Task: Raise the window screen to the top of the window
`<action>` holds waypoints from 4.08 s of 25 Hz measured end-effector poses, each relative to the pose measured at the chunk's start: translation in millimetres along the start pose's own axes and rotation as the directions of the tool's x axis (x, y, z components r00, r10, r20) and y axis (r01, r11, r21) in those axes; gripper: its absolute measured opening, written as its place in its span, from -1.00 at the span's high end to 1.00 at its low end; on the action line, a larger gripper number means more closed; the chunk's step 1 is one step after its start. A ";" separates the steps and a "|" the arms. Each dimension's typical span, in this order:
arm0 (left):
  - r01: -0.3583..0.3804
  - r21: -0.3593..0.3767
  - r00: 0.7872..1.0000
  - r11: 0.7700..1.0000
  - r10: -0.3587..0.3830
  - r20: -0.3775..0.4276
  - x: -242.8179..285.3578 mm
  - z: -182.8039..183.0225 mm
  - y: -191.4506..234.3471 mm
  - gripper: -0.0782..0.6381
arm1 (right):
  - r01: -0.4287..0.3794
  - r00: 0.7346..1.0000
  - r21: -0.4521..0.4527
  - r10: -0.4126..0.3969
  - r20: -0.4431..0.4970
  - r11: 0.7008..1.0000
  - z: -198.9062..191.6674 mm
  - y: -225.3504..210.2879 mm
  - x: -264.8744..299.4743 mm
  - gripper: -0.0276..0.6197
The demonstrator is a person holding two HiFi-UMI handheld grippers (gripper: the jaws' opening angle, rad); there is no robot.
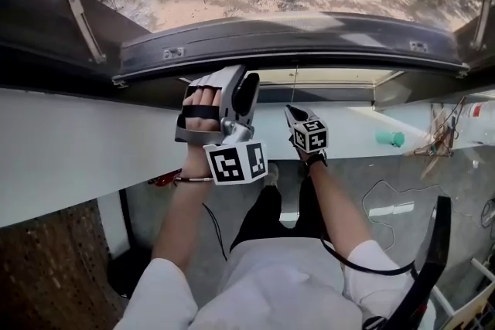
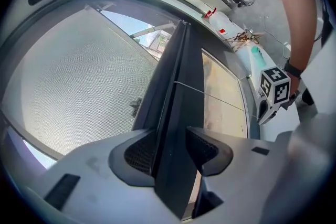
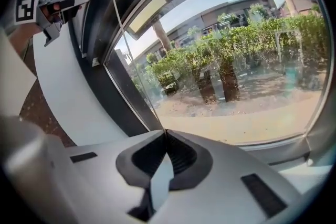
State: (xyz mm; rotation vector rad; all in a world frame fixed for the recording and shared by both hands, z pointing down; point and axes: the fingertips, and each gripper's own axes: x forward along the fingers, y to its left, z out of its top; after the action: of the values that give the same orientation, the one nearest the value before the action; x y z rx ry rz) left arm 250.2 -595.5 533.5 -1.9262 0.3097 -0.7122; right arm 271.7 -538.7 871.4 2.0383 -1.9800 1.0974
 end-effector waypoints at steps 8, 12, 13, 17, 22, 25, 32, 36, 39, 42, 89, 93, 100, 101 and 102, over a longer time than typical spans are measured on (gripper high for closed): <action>-0.063 0.035 0.994 0.997 0.066 -0.082 0.2 -1.8 9.4 0.47 | 0.031 0.992 -0.090 -0.041 -0.121 0.995 -12.7 2.5 -9.3 0.94; -0.060 0.055 0.994 0.997 0.064 -0.088 0.4 -2.7 6.8 0.51 | 0.028 0.992 -0.140 -0.045 -0.118 0.990 -14.1 -2.2 -7.0 0.95; -0.054 0.062 0.994 0.997 0.060 -0.090 0.6 -2.8 6.2 0.52 | 0.033 0.991 -0.171 -0.054 -0.120 0.985 -14.2 -3.9 -5.9 0.95; -0.040 0.078 0.995 0.996 0.046 -0.087 1.1 -1.4 4.6 0.58 | 0.039 0.990 -0.231 -0.069 -0.120 0.972 -13.1 -9.6 -3.4 0.95; -0.016 0.055 0.995 0.998 0.022 -0.095 0.0 -2.9 4.2 0.58 | 0.021 0.987 -0.235 -0.057 -0.149 0.972 -25.7 9.3 -19.4 0.95; 0.002 0.018 0.995 1.000 0.000 -0.097 -0.3 -2.3 4.4 0.58 | 0.022 0.987 -0.216 -0.056 -0.151 0.976 -36.3 16.4 -43.3 0.95; 0.021 0.013 0.995 1.000 -0.020 -0.100 -2.3 -1.1 6.6 0.57 | 0.026 0.987 -0.175 -0.053 -0.153 0.984 -42.6 12.3 -80.6 0.95; 0.029 -0.013 0.996 1.000 -0.030 -0.089 -8.0 1.6 16.8 0.56 | 0.024 0.989 -0.181 -0.049 -0.138 0.983 -40.9 21.9 -96.2 0.95; -0.031 -0.016 0.997 0.999 0.029 -0.069 -11.8 6.9 31.7 0.61 | 0.013 0.994 -0.203 -0.035 -0.107 0.979 -33.2 32.1 -102.0 0.95; -0.069 -0.016 0.996 0.997 0.068 -0.060 -16.5 12.7 47.5 0.65 | 0.006 0.997 -0.217 -0.023 -0.075 0.976 -20.9 40.8 -103.6 0.95; -0.341 0.044 0.940 0.939 0.340 0.029 -67.2 57.1 176.6 0.65 | 0.107 0.956 -0.256 -0.028 0.291 0.961 109.0 55.9 -177.2 0.95; -0.371 0.045 0.929 0.928 0.370 0.034 -72.7 62.7 191.9 0.65 | 0.107 0.950 -0.281 -0.015 0.311 0.954 122.8 65.7 -181.0 0.95; -0.399 0.058 0.917 0.915 0.397 0.040 -77.4 66.6 206.0 0.65 | 0.110 0.943 -0.265 -0.017 0.332 0.958 134.8 76.3 -189.5 0.95; -0.403 0.068 0.915 0.913 0.401 0.040 -77.3 67.3 208.3 0.65 | 0.111 0.941 -0.262 -0.017 0.339 0.959 136.8 77.3 -191.7 0.95; -0.407 0.078 0.913 0.910 0.405 0.041 -77.4 68.0 210.8 0.65 | 0.113 0.938 -0.261 -0.016 0.346 0.959 138.8 78.2 -193.7 0.95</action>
State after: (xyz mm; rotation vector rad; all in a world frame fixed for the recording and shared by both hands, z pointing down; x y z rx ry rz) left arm 249.8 -601.7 298.9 -1.7114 0.6349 -0.4163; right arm 279.1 -462.9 632.4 2.2318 -2.0502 0.4385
